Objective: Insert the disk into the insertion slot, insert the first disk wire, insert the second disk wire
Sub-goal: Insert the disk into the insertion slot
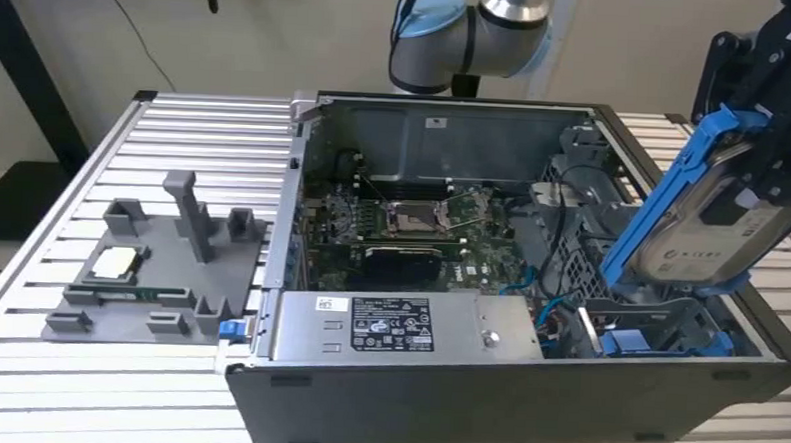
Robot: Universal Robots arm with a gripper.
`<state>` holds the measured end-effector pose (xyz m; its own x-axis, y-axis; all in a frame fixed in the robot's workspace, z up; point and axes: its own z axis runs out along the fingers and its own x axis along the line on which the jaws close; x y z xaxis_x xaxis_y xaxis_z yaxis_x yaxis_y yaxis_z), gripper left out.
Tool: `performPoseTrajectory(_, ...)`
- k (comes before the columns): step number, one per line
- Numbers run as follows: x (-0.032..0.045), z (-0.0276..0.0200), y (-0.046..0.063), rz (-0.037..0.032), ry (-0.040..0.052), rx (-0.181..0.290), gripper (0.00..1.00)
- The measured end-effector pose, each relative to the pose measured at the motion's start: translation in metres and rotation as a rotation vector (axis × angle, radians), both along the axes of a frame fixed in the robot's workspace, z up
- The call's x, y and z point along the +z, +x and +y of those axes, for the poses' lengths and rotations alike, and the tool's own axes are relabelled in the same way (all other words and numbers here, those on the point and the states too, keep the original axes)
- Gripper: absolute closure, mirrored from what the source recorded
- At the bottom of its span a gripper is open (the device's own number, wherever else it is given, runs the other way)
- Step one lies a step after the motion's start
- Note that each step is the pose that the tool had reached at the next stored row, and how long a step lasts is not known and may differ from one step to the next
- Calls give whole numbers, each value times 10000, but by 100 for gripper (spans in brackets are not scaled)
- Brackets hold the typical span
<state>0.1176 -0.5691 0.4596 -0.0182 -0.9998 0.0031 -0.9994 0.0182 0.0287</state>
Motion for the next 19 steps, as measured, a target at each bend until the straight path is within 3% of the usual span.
performPoseTrajectory(19,-79,0,0,-7,1,1,67)
